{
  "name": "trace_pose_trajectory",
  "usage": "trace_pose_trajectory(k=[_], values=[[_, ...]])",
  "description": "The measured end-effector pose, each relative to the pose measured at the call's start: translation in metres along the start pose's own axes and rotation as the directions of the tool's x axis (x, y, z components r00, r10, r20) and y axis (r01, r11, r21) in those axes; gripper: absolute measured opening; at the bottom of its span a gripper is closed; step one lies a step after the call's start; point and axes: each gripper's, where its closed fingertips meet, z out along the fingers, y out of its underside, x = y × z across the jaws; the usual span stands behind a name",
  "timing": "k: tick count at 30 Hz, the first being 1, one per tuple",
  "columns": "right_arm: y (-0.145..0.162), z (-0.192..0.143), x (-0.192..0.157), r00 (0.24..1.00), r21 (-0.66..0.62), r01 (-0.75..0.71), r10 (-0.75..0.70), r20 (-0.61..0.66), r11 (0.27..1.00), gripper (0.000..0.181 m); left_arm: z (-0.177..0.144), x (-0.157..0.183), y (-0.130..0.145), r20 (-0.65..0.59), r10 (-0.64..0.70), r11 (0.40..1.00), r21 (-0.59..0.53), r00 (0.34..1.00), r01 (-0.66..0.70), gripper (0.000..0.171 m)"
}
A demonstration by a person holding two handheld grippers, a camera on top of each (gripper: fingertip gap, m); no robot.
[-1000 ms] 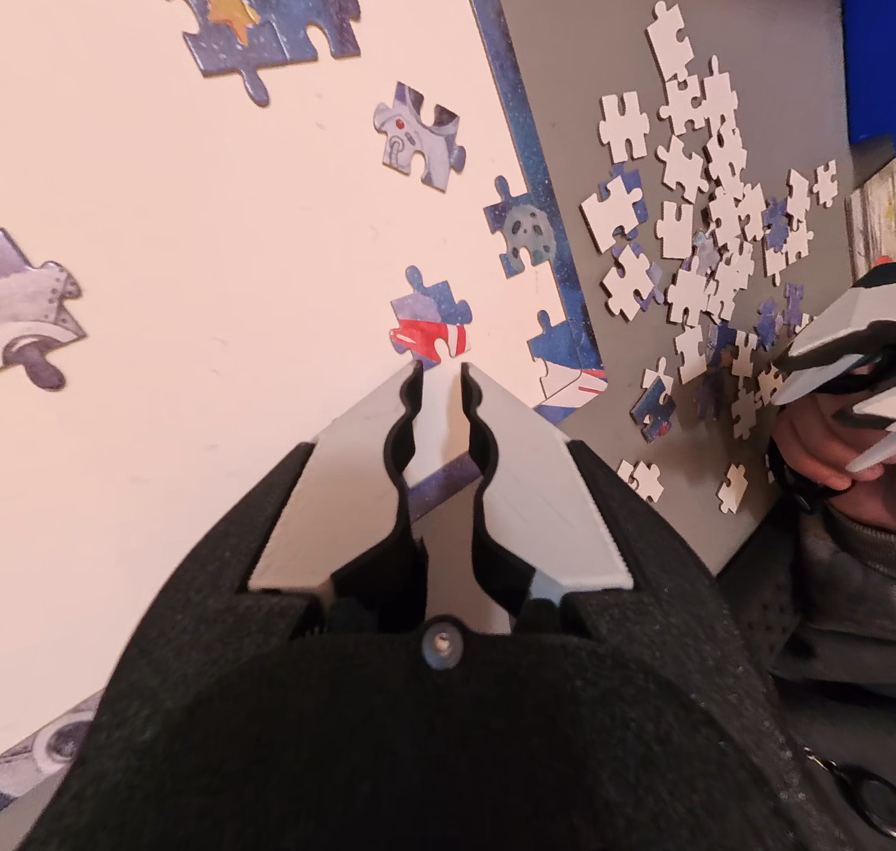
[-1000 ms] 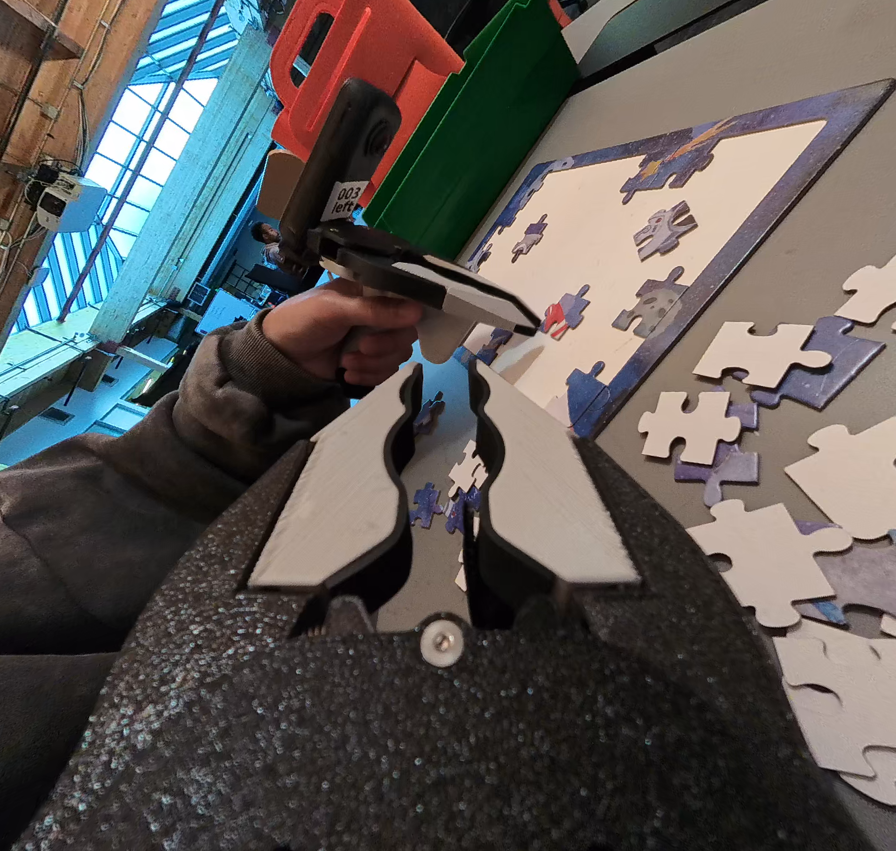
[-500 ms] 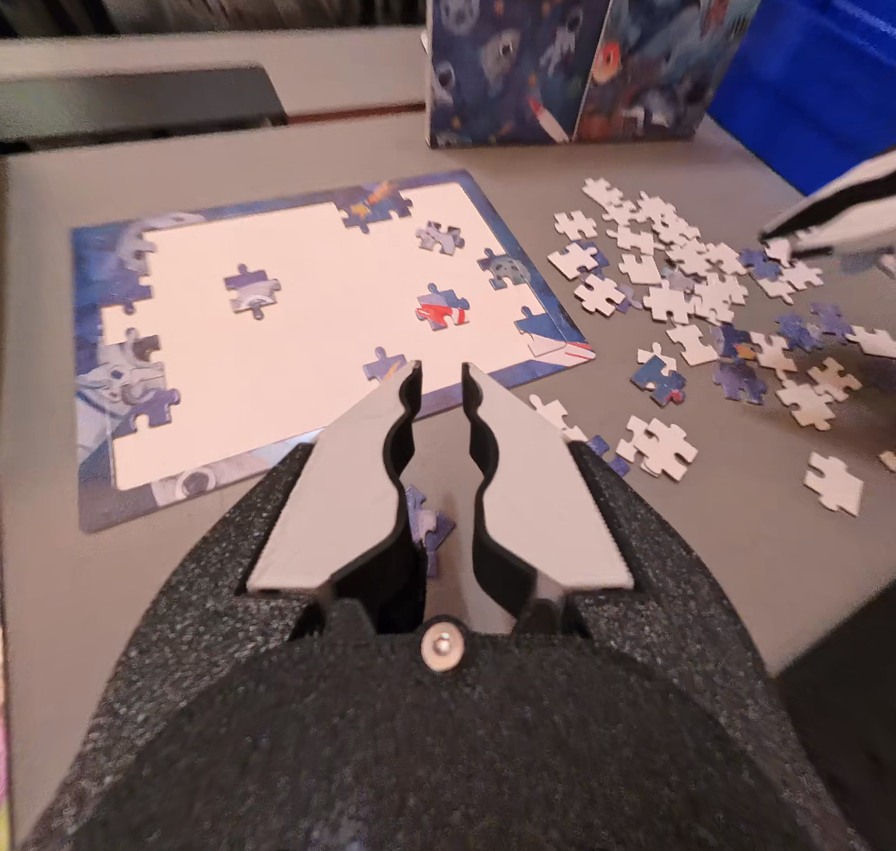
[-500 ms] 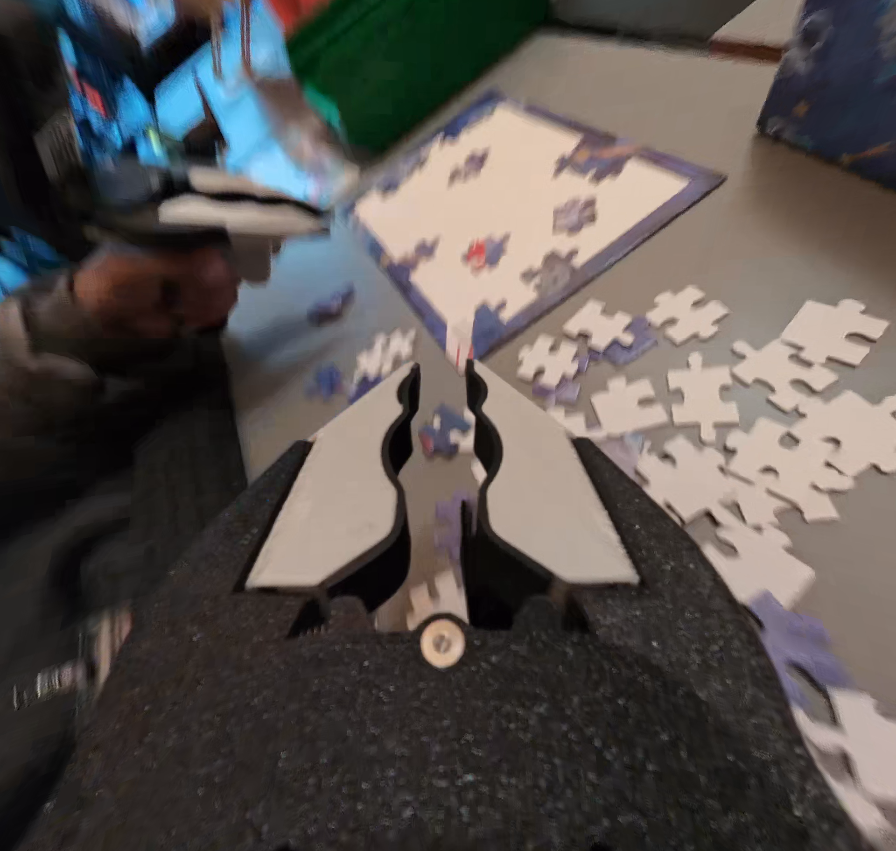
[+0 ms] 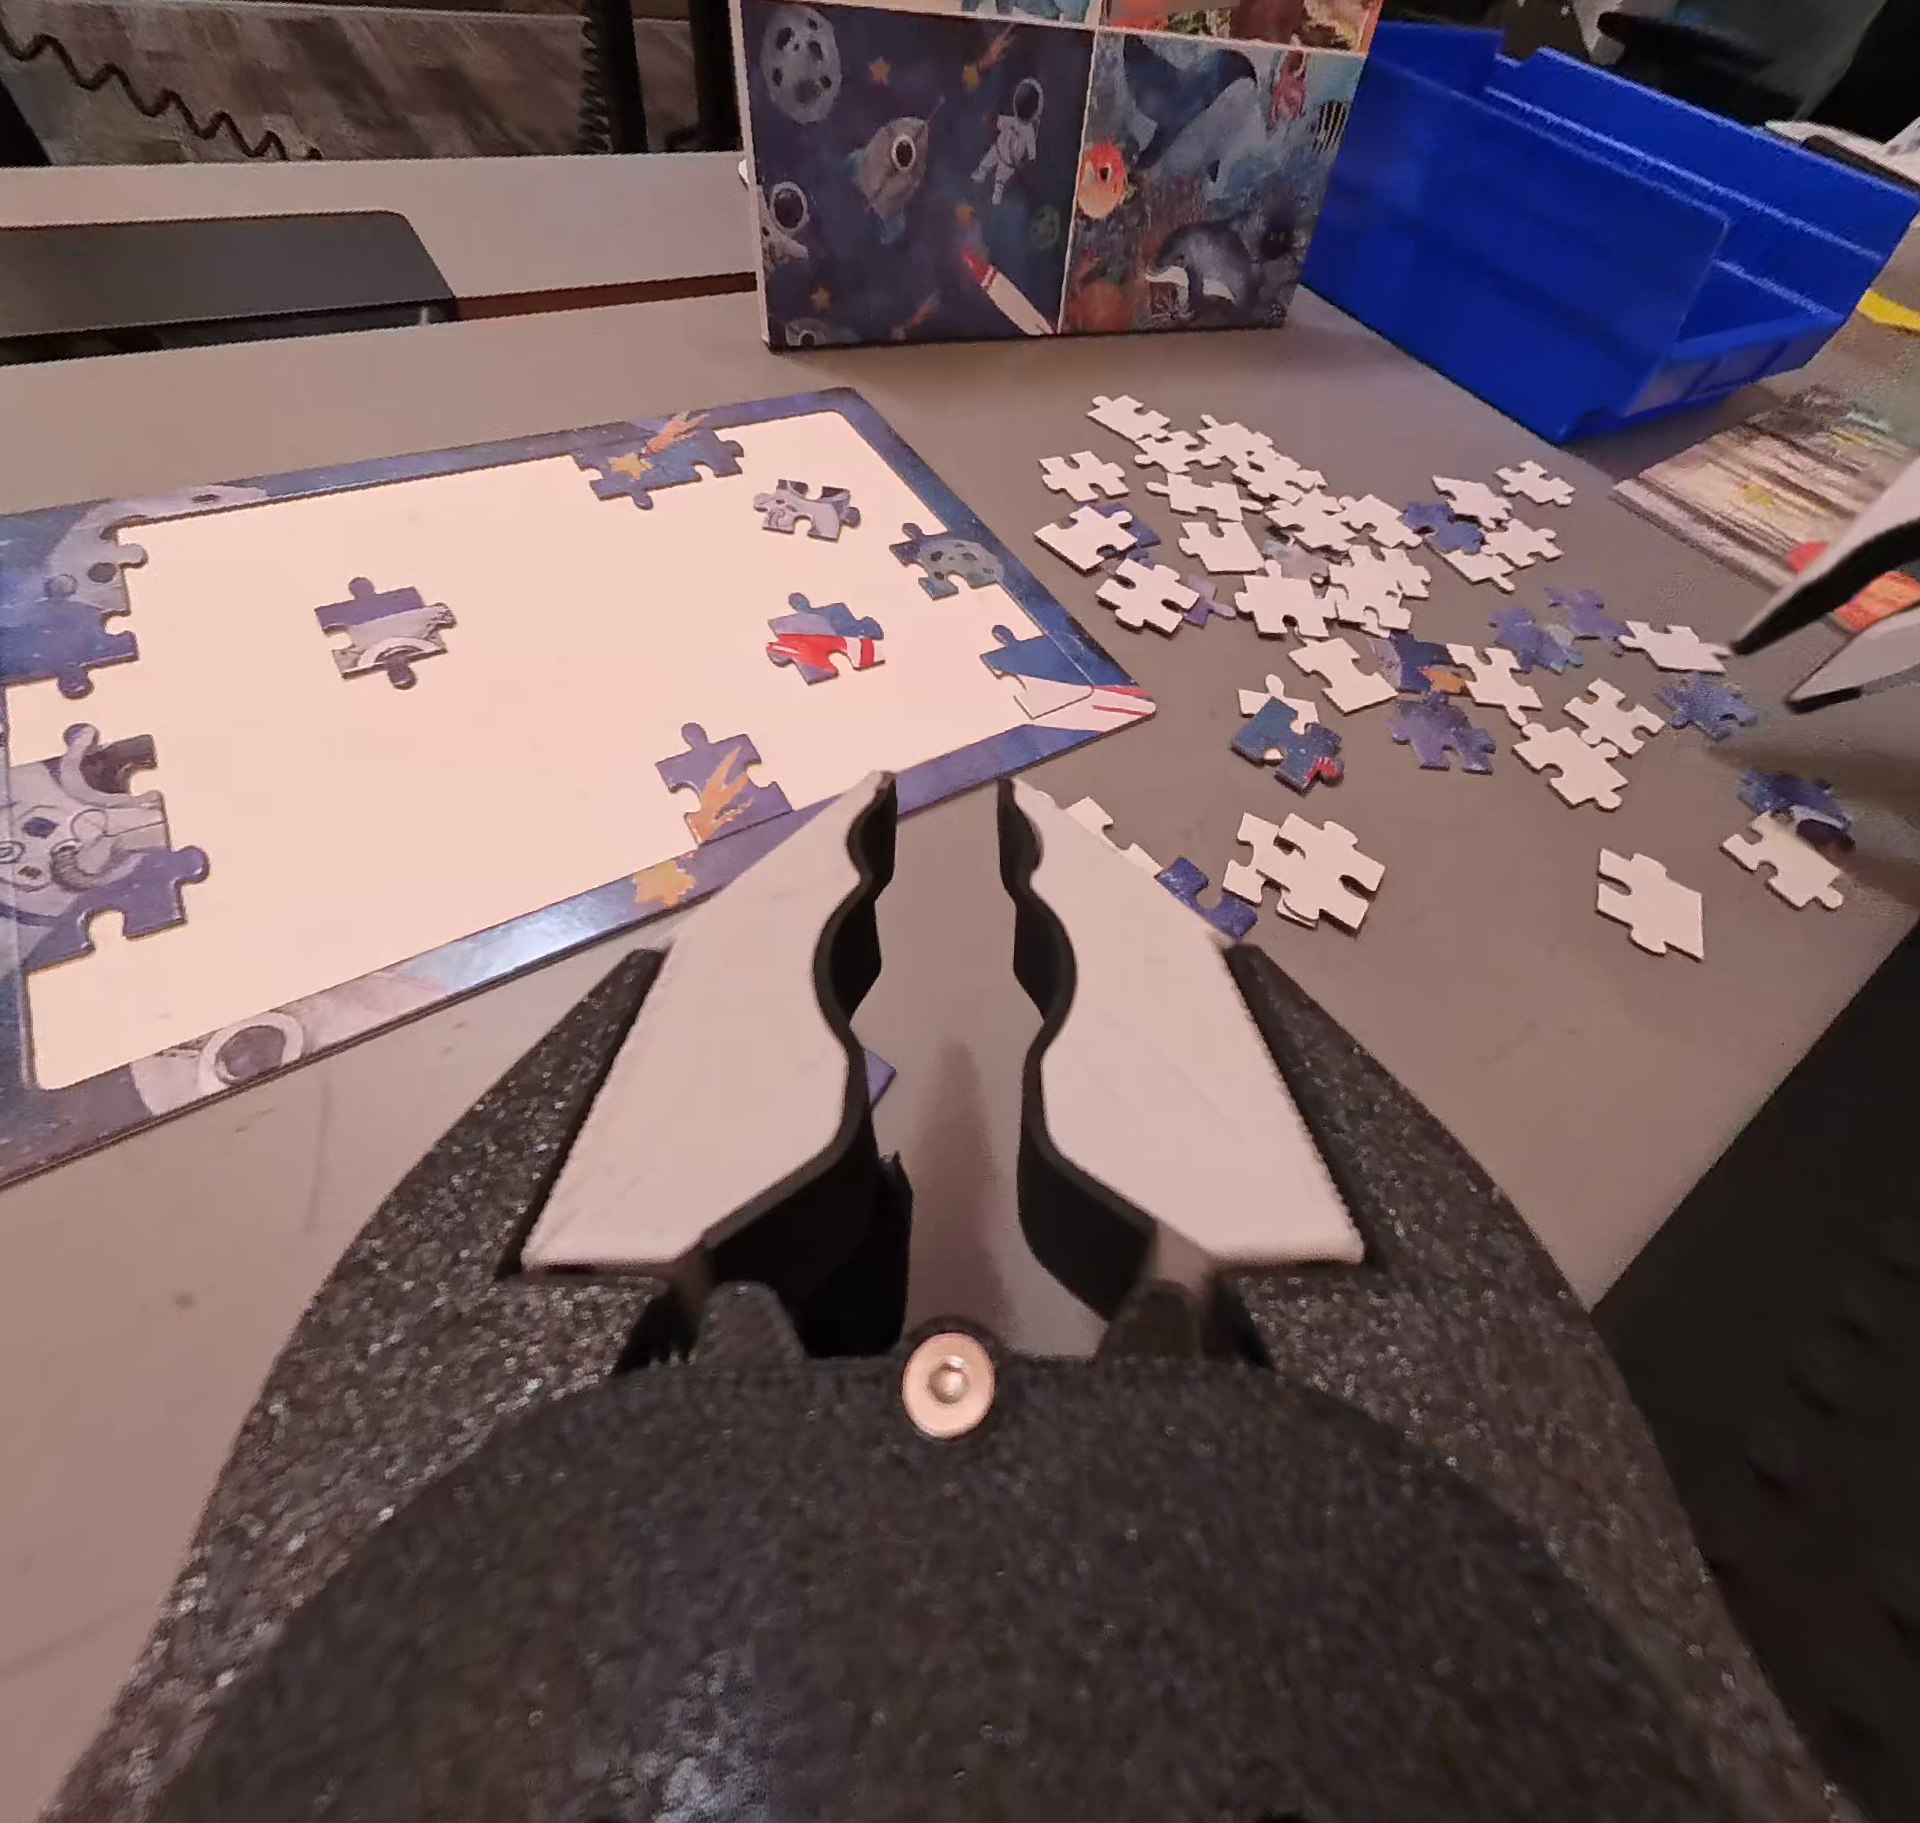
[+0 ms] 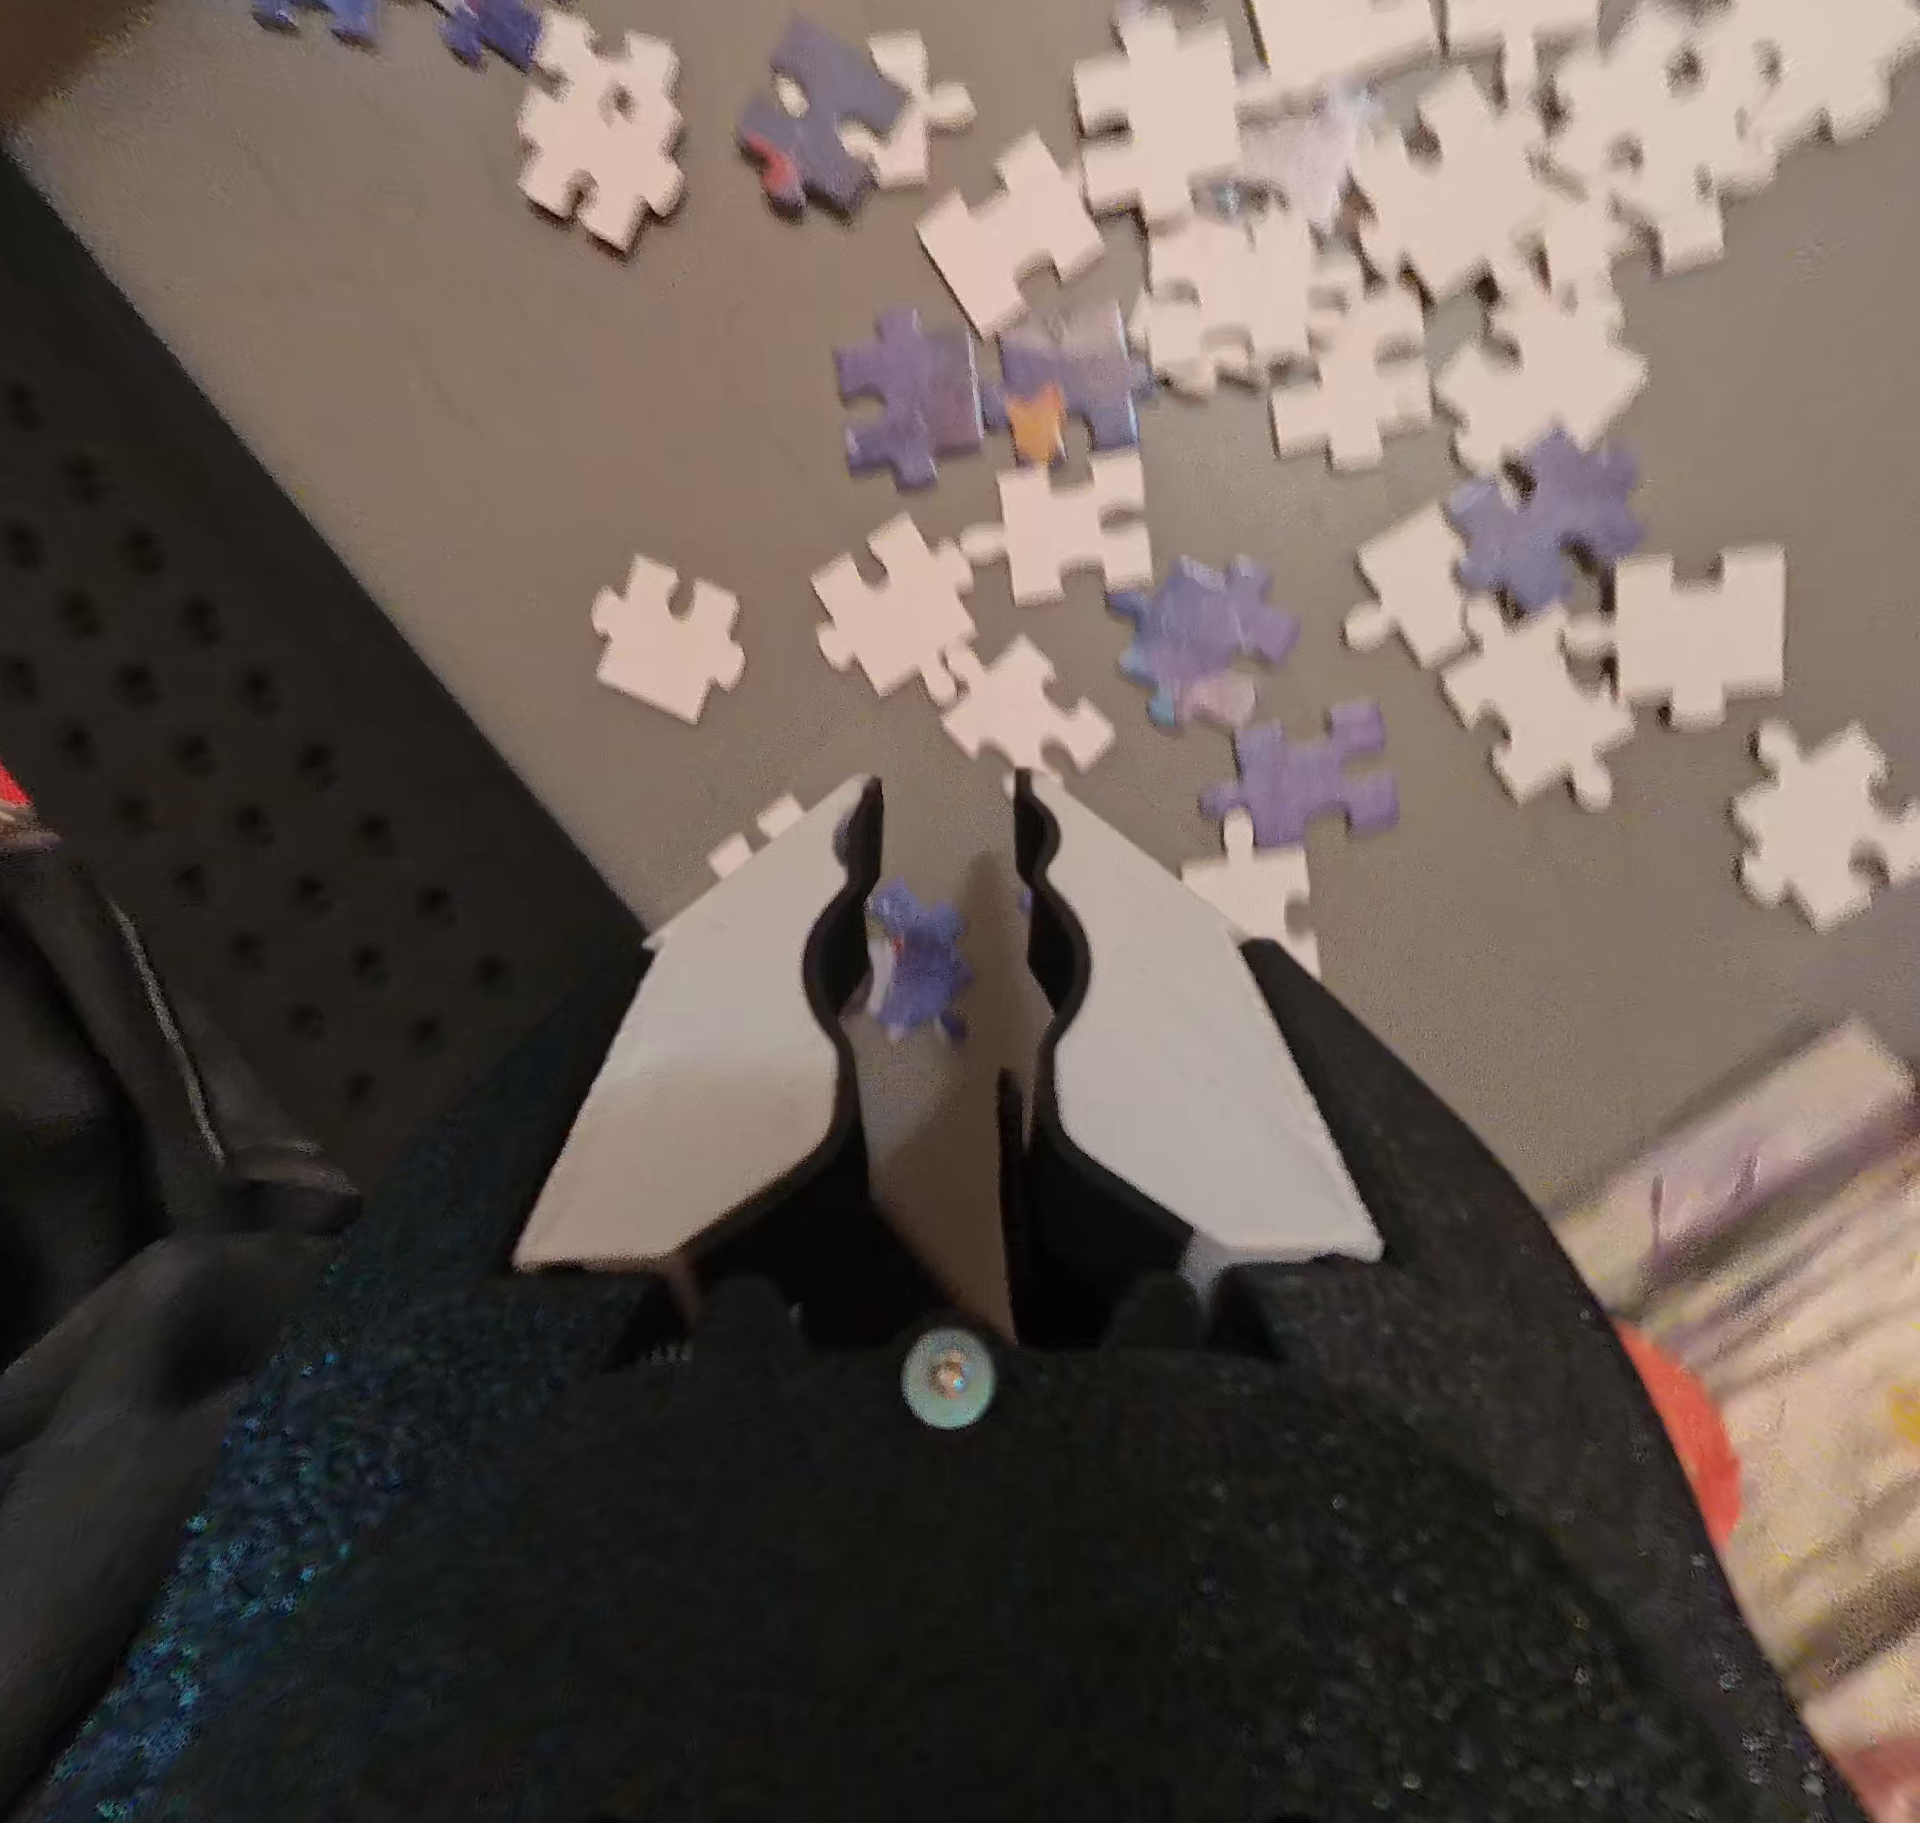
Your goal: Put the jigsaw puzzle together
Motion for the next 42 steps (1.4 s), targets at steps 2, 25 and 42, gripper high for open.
trace_pose_trajectory(k=[2, 25, 42], values=[[0.023, -0.007, -0.003, 0.999, -0.041, -0.05, 0.05, -0.009, 0.998, 0.025, 0.001, 0.002, 0.002, -0.012, -0.002, 1.0, -0.011, 1.0, 0.002, 0.019], [0.046, 0.019, -0.029, 0.991, -0.114, 0.127, -0.132, -0.039, 0.985, 0.042, 0.004, 0.003, 0.007, -0.025, -0.028, 0.999, -0.036, 0.999, 0.027, 0.019], [0.037, 0.016, -0.045, 0.989, -0.095, 0.137, -0.141, -0.044, 0.986, 0.037, 0.003, 0.004, 0.007, -0.035, -0.035, 0.999, -0.027, 0.999, 0.034, 0.019]])
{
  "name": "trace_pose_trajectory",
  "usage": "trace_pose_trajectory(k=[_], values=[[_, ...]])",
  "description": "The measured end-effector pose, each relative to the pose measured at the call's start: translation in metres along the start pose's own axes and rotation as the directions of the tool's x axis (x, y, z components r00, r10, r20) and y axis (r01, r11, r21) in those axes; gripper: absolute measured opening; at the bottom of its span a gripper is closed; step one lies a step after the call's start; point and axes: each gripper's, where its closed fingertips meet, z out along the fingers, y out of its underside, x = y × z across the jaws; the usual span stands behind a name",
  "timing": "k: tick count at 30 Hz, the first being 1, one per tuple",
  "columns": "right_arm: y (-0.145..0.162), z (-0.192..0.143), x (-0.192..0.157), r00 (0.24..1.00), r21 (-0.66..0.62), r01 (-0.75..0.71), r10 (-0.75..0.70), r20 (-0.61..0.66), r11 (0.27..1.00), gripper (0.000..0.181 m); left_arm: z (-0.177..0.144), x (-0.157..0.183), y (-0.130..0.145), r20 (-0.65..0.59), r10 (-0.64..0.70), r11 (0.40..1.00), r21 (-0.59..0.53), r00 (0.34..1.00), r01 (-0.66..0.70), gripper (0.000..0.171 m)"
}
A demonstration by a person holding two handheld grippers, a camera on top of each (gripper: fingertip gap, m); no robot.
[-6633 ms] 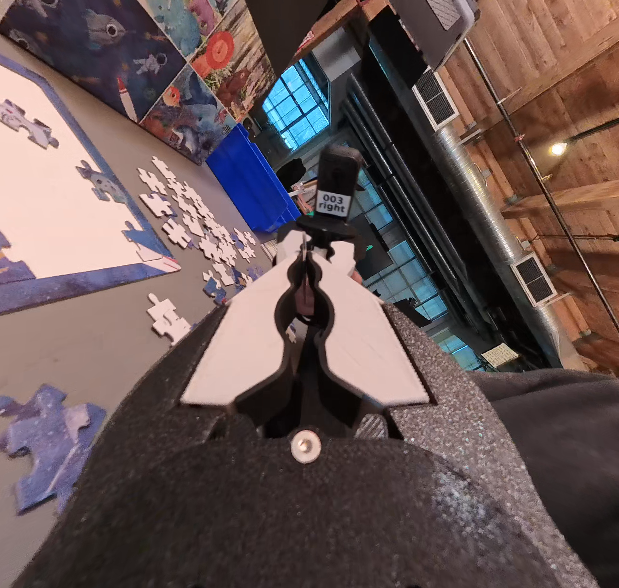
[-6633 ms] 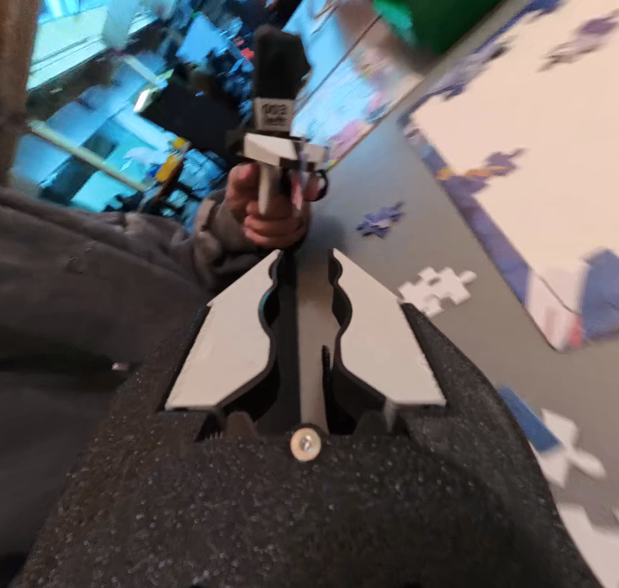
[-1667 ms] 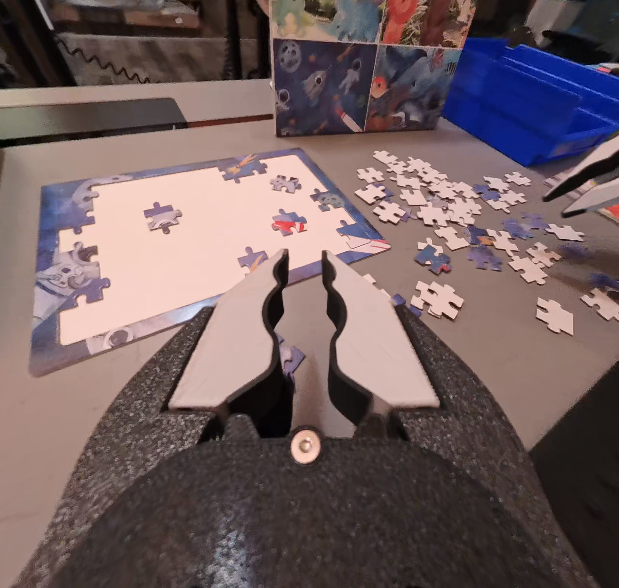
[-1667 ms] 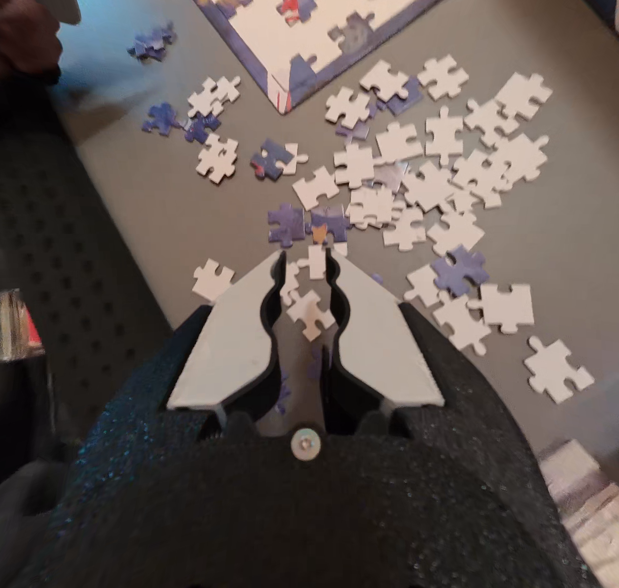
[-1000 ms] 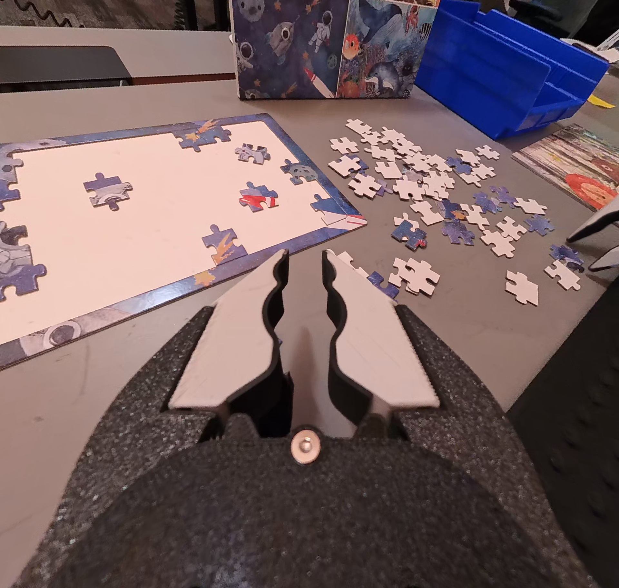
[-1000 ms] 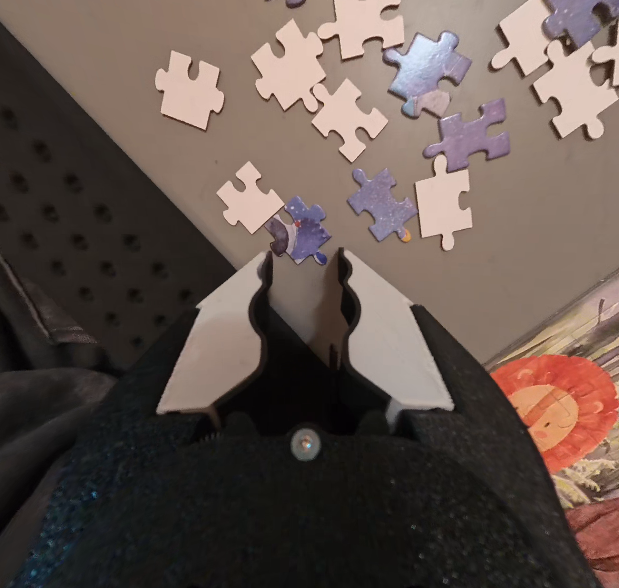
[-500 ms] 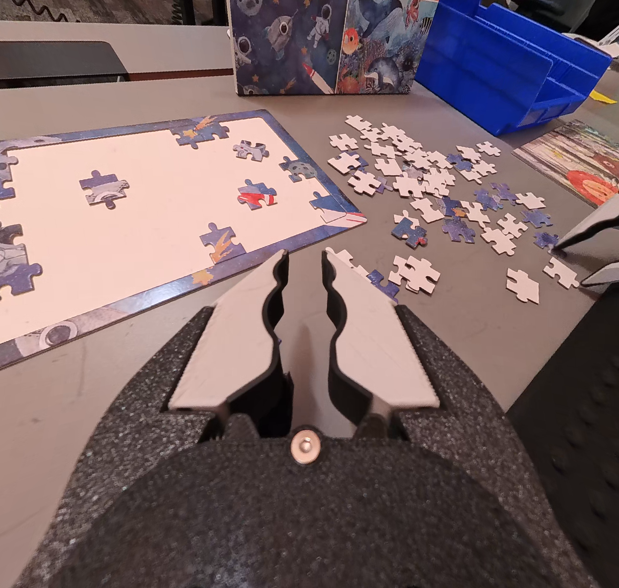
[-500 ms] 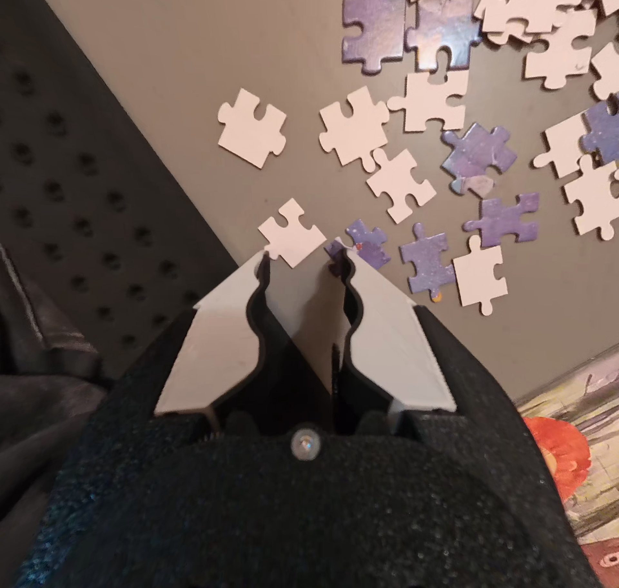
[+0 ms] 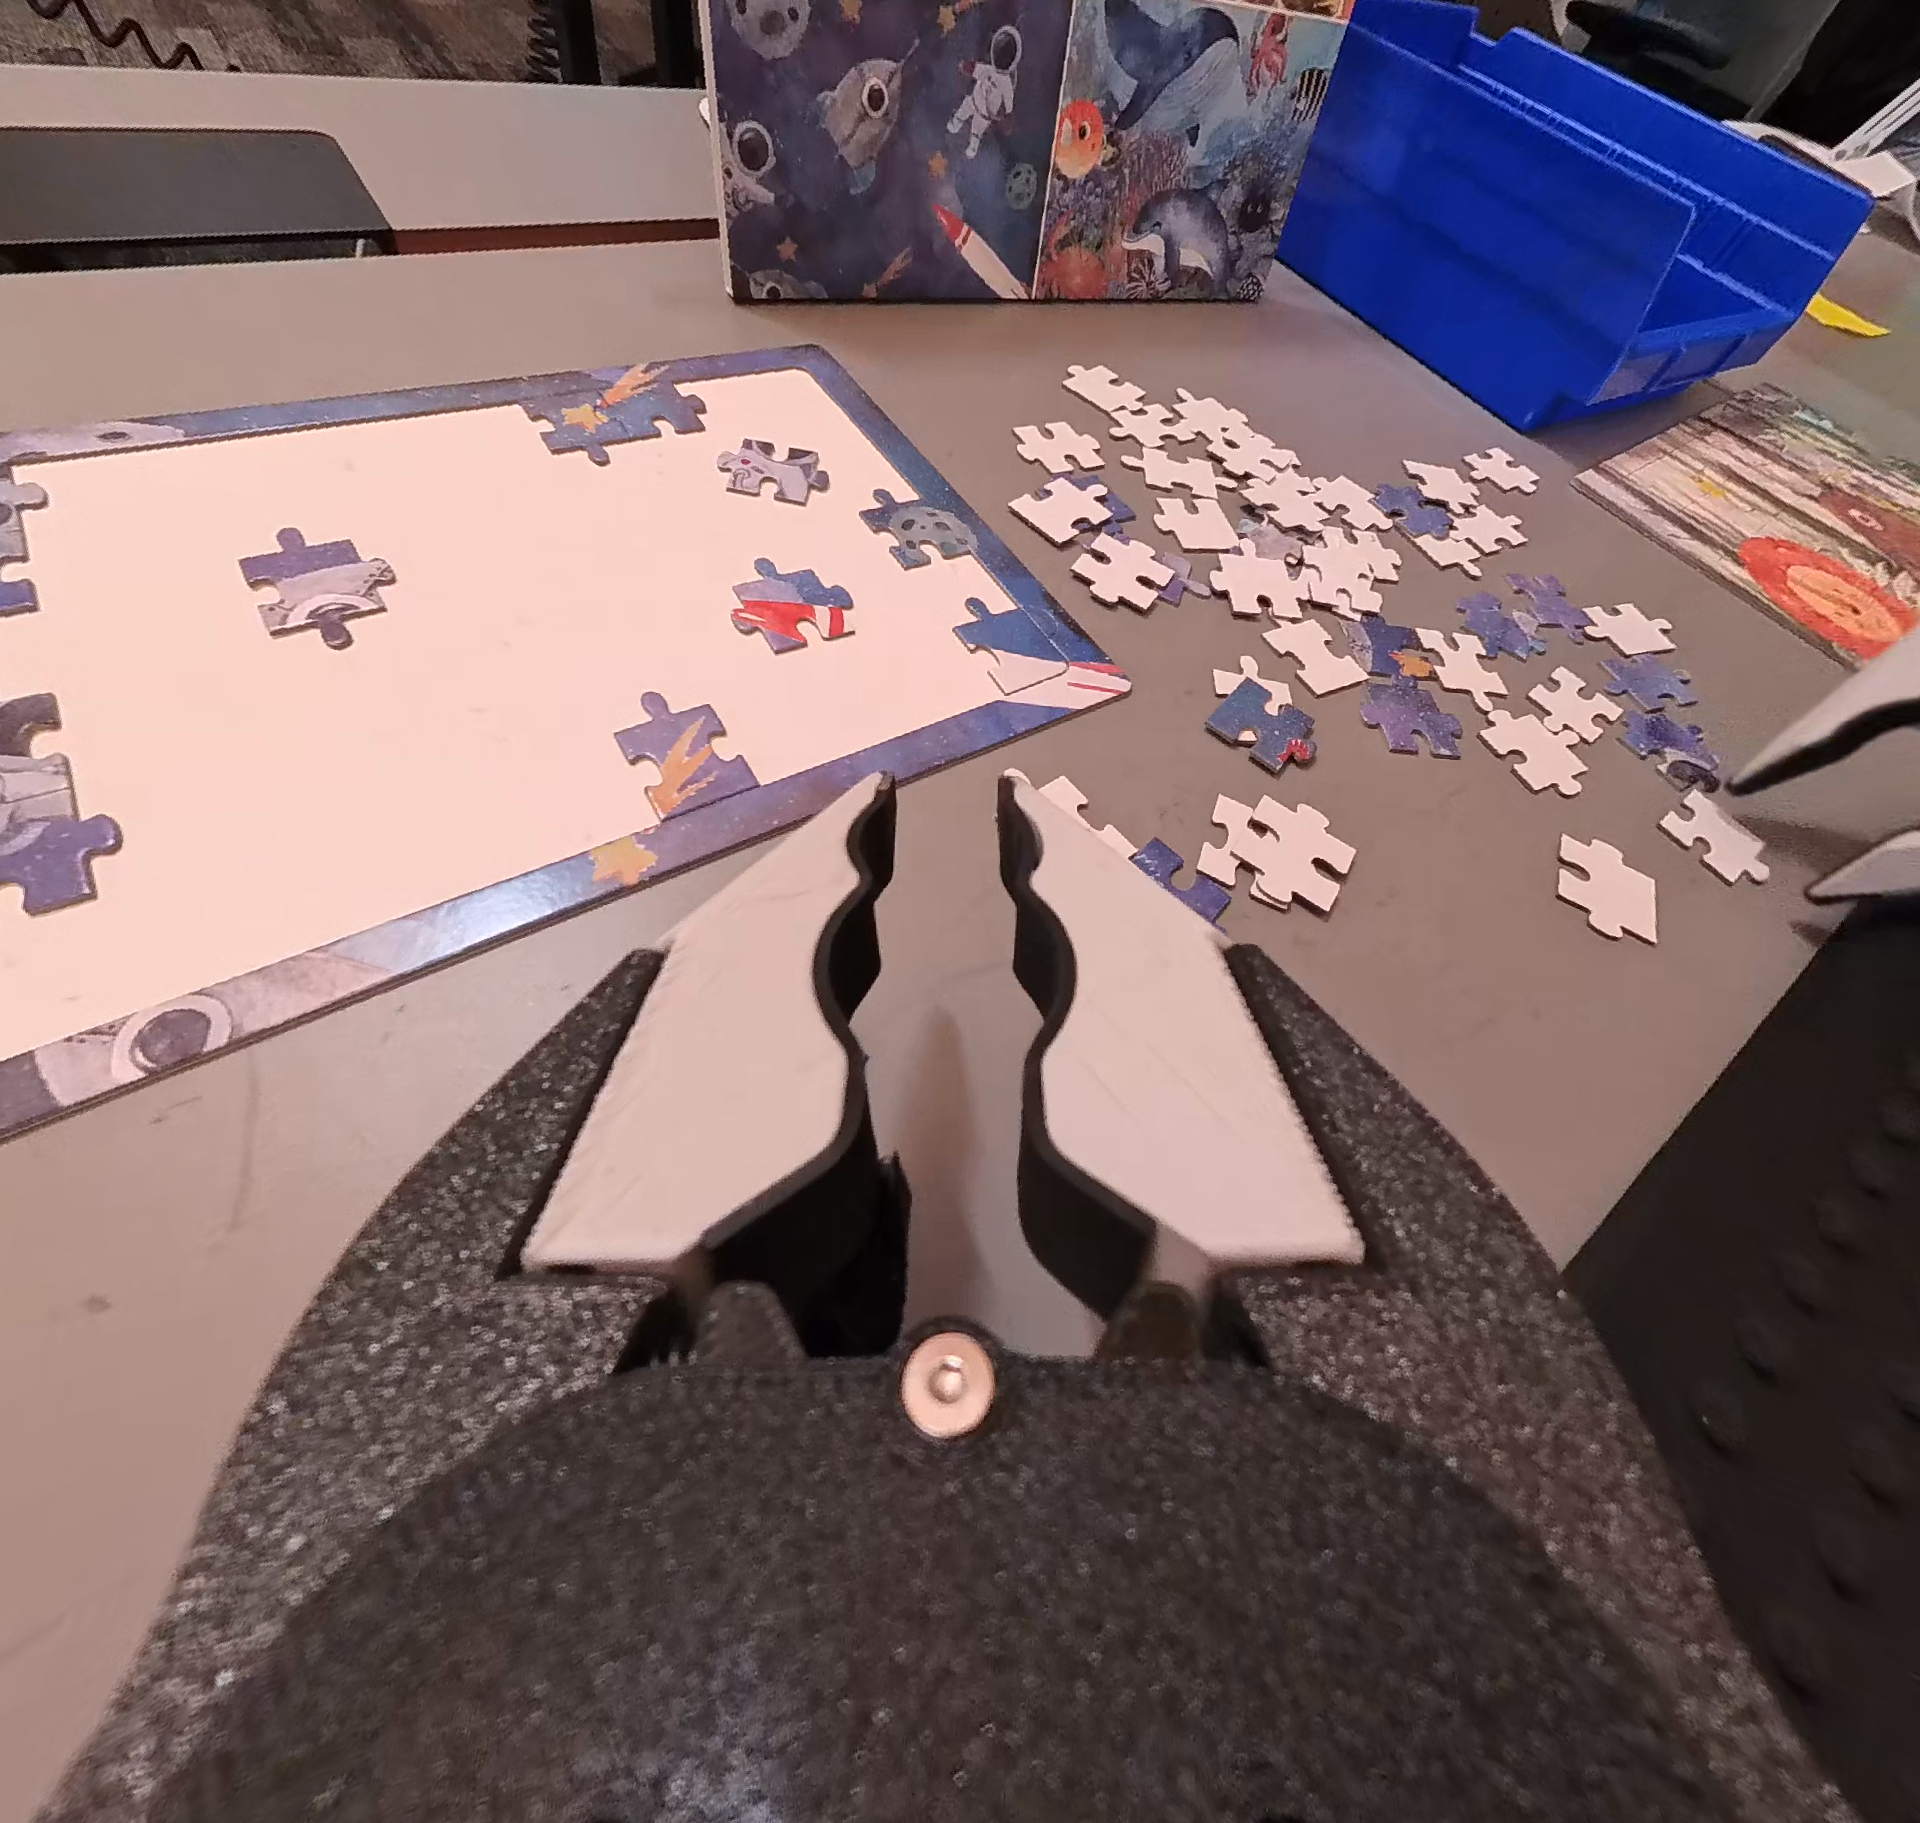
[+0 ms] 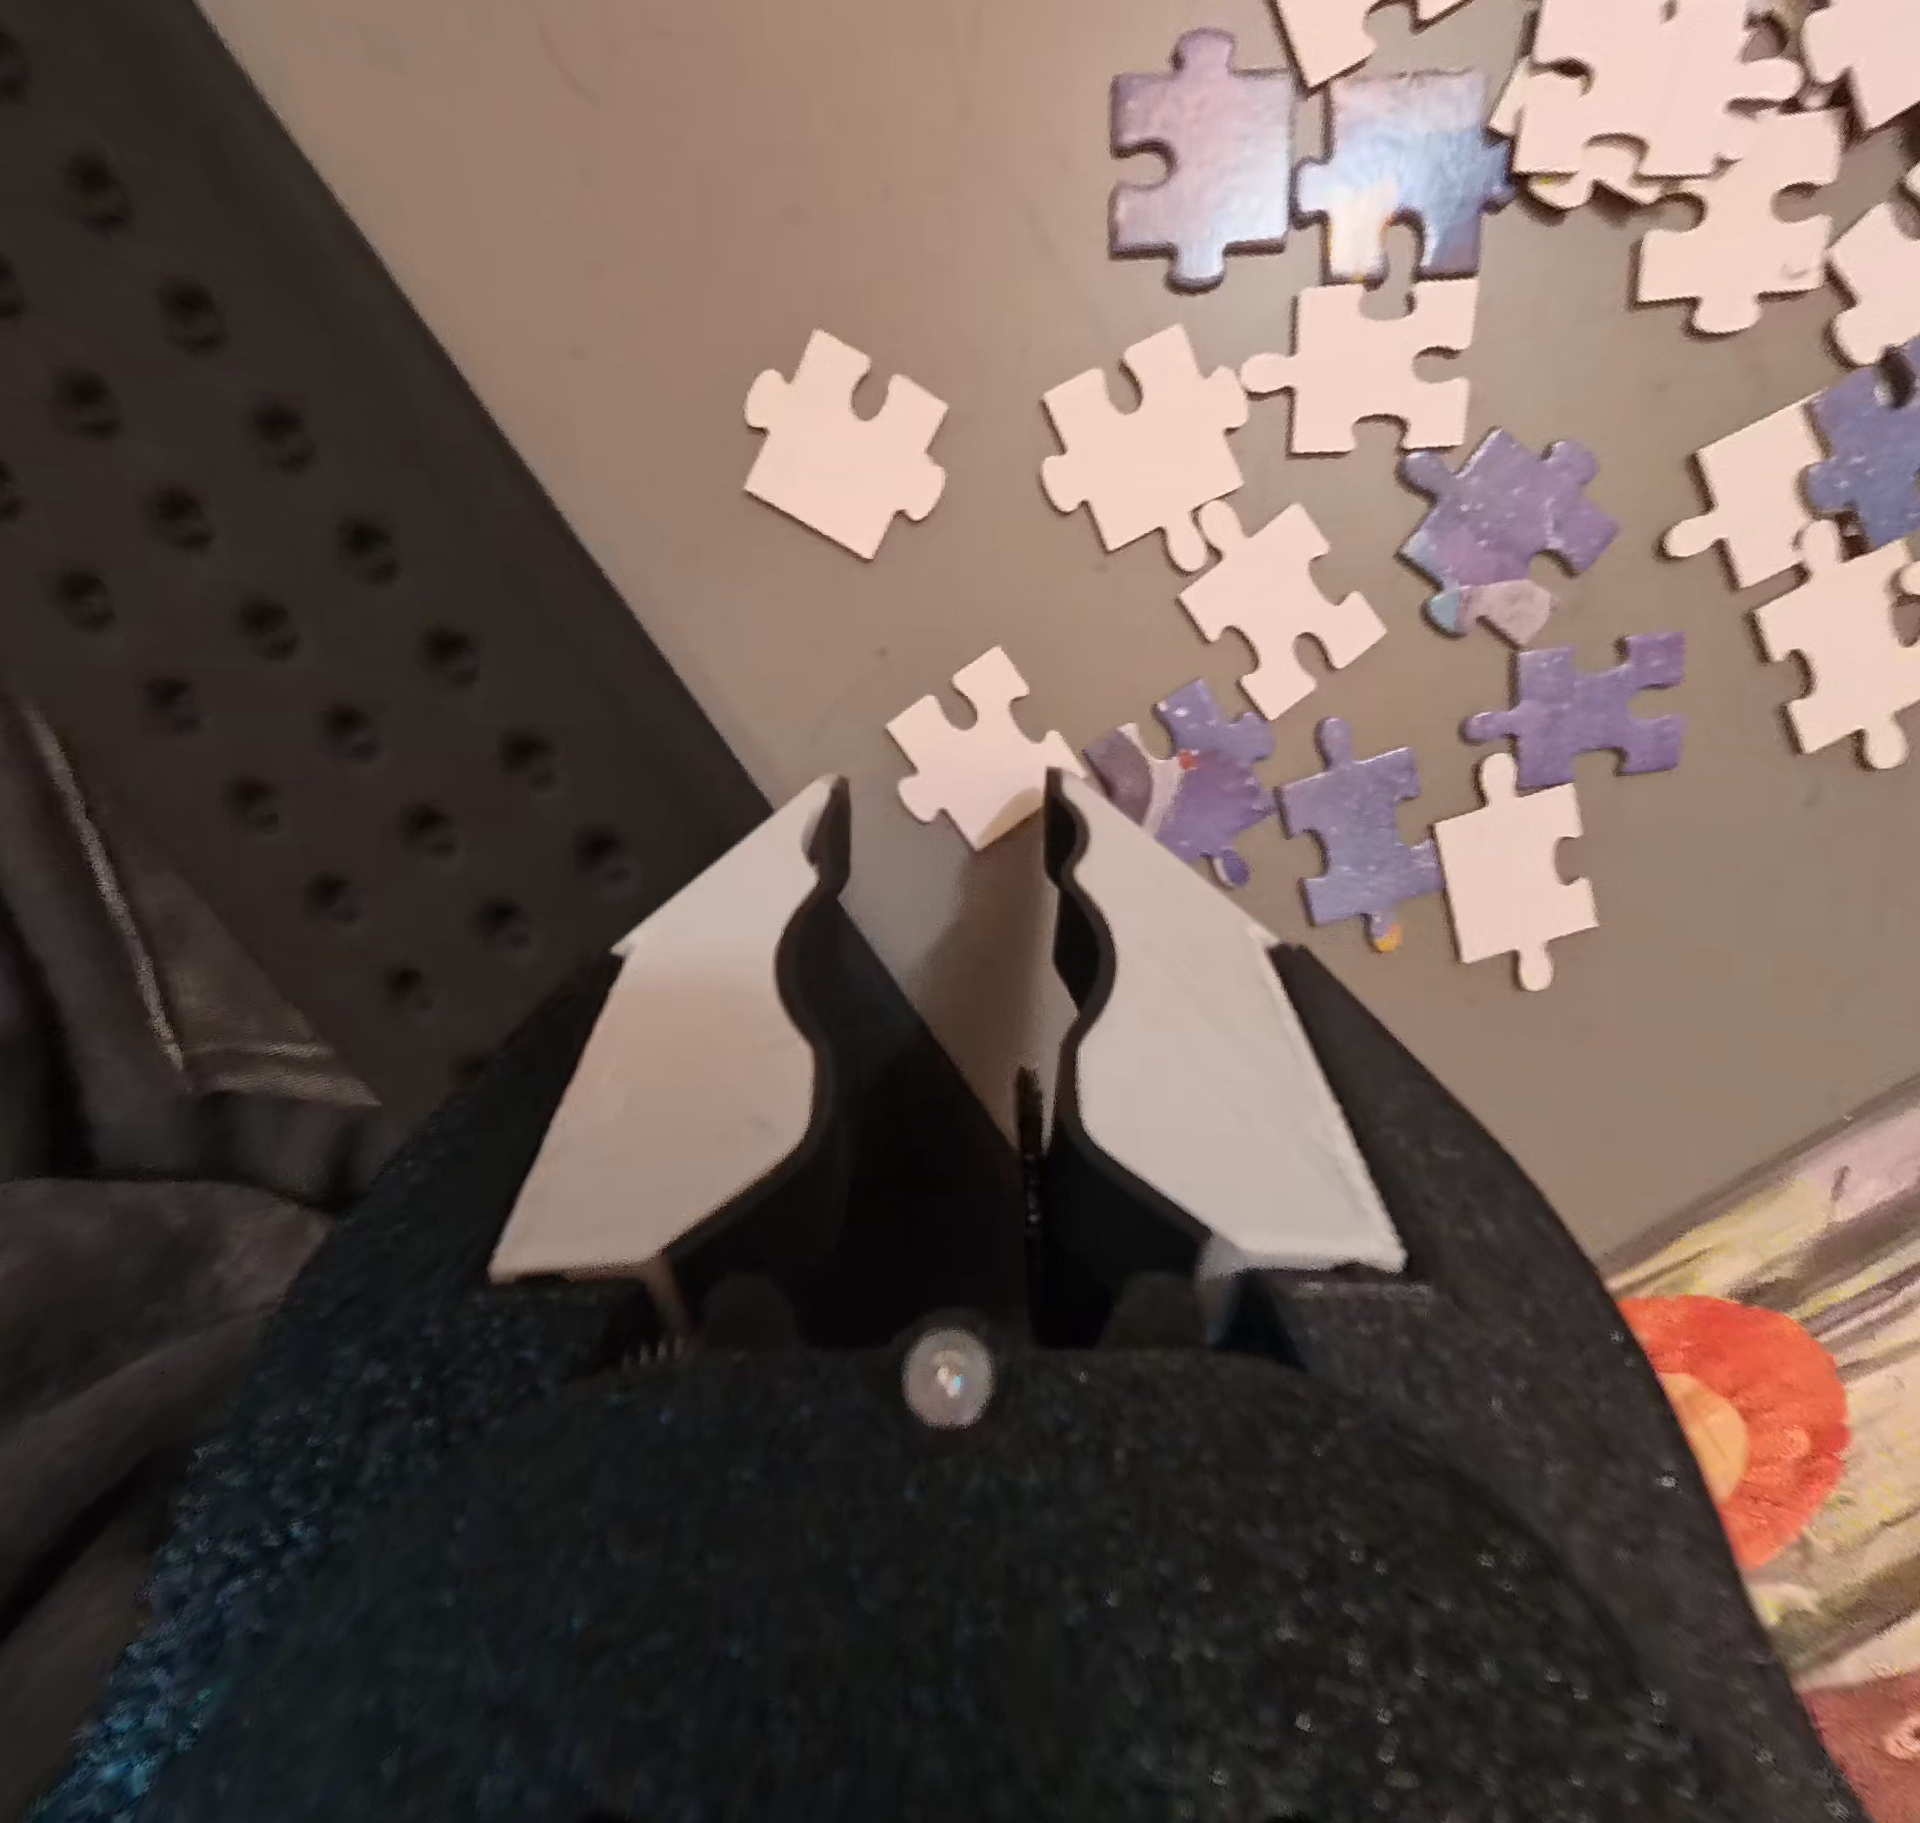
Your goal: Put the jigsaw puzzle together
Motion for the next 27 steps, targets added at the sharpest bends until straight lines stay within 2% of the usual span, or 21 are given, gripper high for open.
trace_pose_trajectory(k=[4, 10, 14, 15, 17, 21, 23, 25, 27], values=[[-0.002, 0.01, 0.003, 0.998, 0.007, 0.059, -0.059, -0.036, 0.998, 0.042, 0.0, 0.001, 0.001, -0.002, 0.006, 1.0, -0.005, 1.0, -0.006, 0.019], [-0.004, 0.012, 0.003, 1.0, 0.018, 0.008, -0.008, -0.007, 1.0, 0.04, 0.001, 0.001, 0.001, -0.005, 0.003, 1.0, -0.007, 1.0, -0.003, 0.019], [-0.002, 0.01, 0.005, 1.0, 0.015, 0.0, 0.0, -0.008, 1.0, 0.034, 0.0, 0.001, 0.001, -0.005, 0.004, 1.0, -0.006, 1.0, -0.004, 0.019], [0.0, 0.009, 0.006, 1.0, 0.012, 0.0, 0.001, -0.008, 1.0, 0.024, 0.0, 0.001, 0.001, -0.005, 0.004, 1.0, -0.006, 1.0, -0.004, 0.019], [0.001, 0.007, 0.008, 1.0, 0.025, -0.011, 0.011, -0.002, 1.0, 0.024, 0.0, 0.001, 0.001, -0.006, 0.002, 1.0, -0.005, 1.0, -0.002, 0.019], [-0.009, -0.004, 0.008, 0.997, 0.14, -0.052, 0.044, 0.058, 0.989, 0.024, 0.0, 0.001, 0.001, -0.007, 0.001, 1.0, -0.006, 1.0, -0.001, 0.019], [-0.032, -0.018, 0.002, 0.993, 0.289, -0.061, 0.028, 0.117, 0.955, 0.024, 0.0, 0.002, 0.0, -0.01, 0.003, 1.0, 0.0, 1.0, -0.003, 0.019], [-0.065, -0.041, -0.003, 0.979, 0.473, -0.121, 0.025, 0.204, 0.873, 0.024, -0.003, 0.009, -0.007, -0.05, 0.006, 0.999, 0.038, 0.999, -0.004, 0.019], [-0.103, -0.072, -0.014, 0.932, 0.643, -0.243, -0.009, 0.362, 0.727, 0.024, -0.012, 0.033, -0.022, -0.176, 0.016, 0.993, 0.119, 0.984, 0.005, 0.02]])
